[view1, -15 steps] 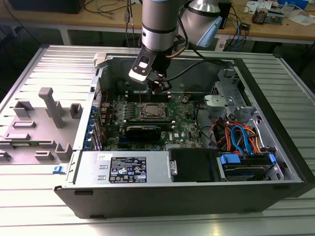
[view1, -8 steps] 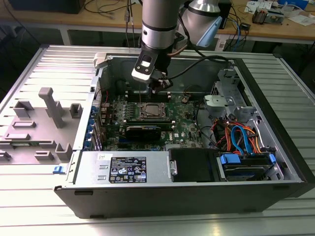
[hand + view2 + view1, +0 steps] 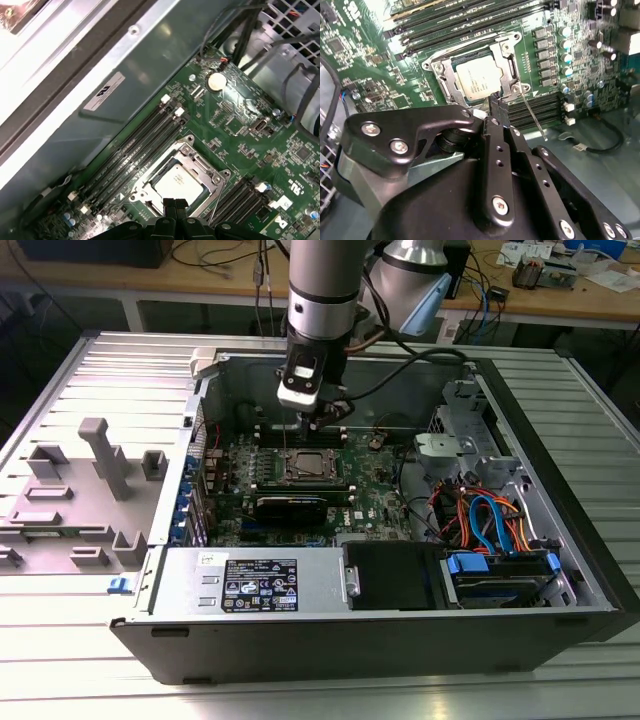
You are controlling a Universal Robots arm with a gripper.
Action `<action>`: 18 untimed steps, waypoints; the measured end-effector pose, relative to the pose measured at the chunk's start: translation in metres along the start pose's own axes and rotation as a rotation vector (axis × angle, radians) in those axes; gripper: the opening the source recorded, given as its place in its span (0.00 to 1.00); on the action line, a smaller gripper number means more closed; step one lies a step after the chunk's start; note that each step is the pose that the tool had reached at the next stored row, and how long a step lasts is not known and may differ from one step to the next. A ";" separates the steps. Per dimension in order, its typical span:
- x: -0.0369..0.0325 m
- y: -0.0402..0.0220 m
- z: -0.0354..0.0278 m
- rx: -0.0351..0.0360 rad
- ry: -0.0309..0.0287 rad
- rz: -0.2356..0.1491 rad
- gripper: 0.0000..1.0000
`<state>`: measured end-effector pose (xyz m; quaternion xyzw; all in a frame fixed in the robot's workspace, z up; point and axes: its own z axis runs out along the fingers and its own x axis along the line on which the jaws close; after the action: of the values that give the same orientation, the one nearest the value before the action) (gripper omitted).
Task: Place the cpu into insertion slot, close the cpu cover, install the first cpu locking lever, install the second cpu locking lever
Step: 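Install the first cpu locking lever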
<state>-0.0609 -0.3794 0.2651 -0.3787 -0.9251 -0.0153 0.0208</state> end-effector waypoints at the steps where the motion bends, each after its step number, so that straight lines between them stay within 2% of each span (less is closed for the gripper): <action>1: 0.0000 0.0000 0.0000 0.0008 0.0002 -0.015 0.11; 5: 0.0000 0.0000 0.0000 0.0052 0.0013 -0.103 0.11; 14: -0.0001 -0.0001 0.0000 0.0118 0.0029 -0.235 0.11; 18: -0.0001 -0.0001 0.0000 0.0156 0.0039 -0.311 0.11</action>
<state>-0.0609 -0.3795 0.2650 -0.2308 -0.9727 -0.0119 0.0229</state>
